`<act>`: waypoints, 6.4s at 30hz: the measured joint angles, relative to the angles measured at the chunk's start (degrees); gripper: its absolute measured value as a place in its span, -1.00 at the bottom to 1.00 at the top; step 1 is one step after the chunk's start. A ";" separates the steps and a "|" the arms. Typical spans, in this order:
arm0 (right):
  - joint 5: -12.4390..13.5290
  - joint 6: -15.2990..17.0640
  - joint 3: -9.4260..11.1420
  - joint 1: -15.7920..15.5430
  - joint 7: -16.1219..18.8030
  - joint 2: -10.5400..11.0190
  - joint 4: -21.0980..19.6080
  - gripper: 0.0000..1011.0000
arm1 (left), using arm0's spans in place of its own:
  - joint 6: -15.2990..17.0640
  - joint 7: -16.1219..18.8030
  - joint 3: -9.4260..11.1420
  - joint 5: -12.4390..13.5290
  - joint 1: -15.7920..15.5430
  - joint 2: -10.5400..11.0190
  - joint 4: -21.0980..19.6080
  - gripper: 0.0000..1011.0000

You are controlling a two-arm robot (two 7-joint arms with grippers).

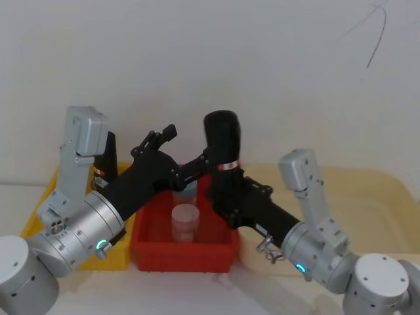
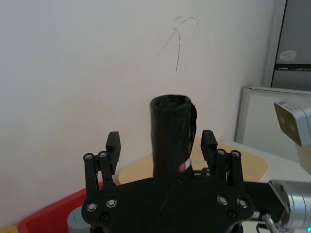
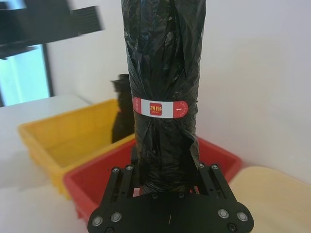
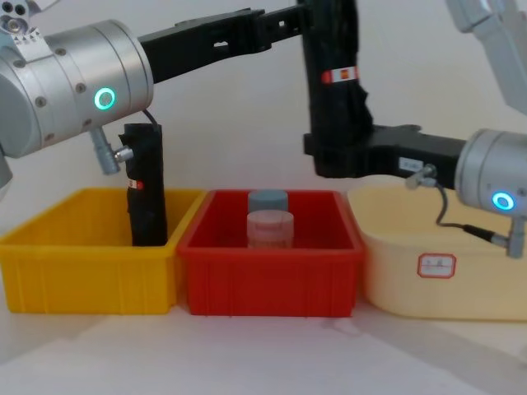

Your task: Pick up the garbage bag with the one hand and transfer it to the other hand.

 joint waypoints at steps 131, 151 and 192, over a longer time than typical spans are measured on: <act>-3.59 10.98 -8.69 12.13 6.75 -2.37 11.56 0.98 | -6.13 15.50 -14.79 5.85 8.15 4.03 -4.99 0.98; -4.75 8.53 -8.50 15.77 5.45 -5.34 20.20 0.98 | -6.13 15.53 -14.87 5.87 8.18 4.03 -4.99 0.98; -7.28 11.99 -9.40 18.15 8.07 -5.20 20.58 0.36 | -6.12 15.53 -14.86 5.87 8.17 4.03 -4.99 0.98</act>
